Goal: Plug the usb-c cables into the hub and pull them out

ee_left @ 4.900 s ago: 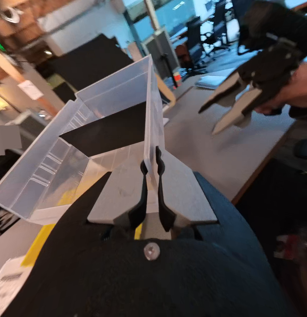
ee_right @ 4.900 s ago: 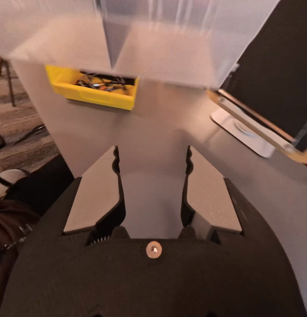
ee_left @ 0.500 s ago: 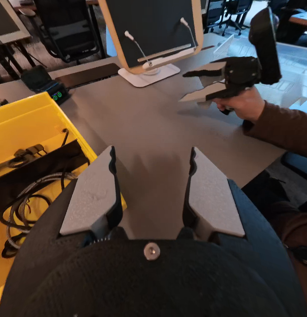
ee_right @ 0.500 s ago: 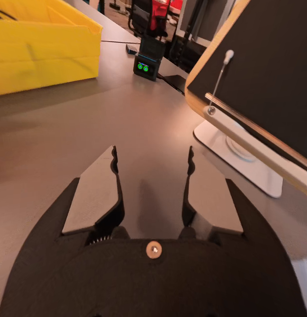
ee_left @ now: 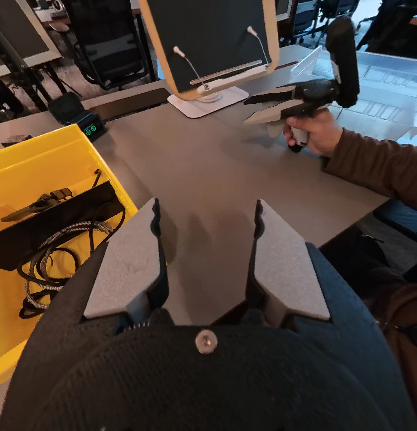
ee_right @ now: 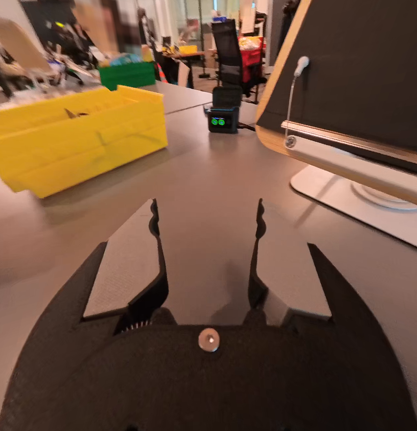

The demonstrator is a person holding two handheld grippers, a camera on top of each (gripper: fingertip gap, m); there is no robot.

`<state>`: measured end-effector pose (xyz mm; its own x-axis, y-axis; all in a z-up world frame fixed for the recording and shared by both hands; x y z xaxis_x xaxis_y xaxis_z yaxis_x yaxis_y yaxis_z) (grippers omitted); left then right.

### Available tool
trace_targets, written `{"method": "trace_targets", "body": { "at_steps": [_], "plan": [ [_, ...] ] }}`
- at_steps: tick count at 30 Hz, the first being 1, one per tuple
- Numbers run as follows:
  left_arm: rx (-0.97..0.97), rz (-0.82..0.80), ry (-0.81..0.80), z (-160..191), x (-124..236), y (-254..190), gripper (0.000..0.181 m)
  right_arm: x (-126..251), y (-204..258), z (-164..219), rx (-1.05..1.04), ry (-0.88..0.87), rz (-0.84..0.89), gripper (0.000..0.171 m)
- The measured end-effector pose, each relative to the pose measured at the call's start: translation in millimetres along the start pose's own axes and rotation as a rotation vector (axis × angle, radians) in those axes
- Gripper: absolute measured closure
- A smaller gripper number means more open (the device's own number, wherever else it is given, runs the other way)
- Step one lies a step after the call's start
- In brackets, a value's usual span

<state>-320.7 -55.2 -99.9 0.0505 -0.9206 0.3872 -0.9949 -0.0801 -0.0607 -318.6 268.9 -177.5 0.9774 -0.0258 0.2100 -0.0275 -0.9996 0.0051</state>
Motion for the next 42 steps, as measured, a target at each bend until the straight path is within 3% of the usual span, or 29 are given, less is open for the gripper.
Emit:
{"method": "trace_targets", "body": {
  "at_steps": [11,21,25,29,36,42],
  "plan": [
    [-0.018,-0.016,-0.051,-9,14,-10,0.098,4,13,10,0.054,0.054,-0.04,0.091],
    [0.02,-0.032,-0.175,-16,24,9,0.121,1,11,10,0.015,0.072,-0.097,0.103],
    [-0.018,-0.061,-0.142,-15,24,9,0.119,2,13,9,0.019,0.061,-0.119,0.107],
    [-0.023,-0.151,-0.166,-20,48,24,0.105,2,14,10,0.024,0.07,-0.12,0.109],
    [0.071,-0.227,-0.334,-22,109,52,0.105,-1,14,12,0.03,0.095,-0.119,0.118],
    [0.103,-0.226,-0.173,5,91,70,0.105,-3,16,14,0.071,0.096,-0.069,0.119]
  ]
}}
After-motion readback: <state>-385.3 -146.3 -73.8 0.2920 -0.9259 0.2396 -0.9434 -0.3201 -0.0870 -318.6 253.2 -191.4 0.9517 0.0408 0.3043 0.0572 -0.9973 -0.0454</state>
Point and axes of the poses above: each gripper's, where its closed fingertips meet, x back along the fingers, z out of its underside, y = z × x across the jaws, the point moved 4 cm from there along x, back along the fingers, and after that the axes turned 14 degrees about z, right-handed, at the moved point
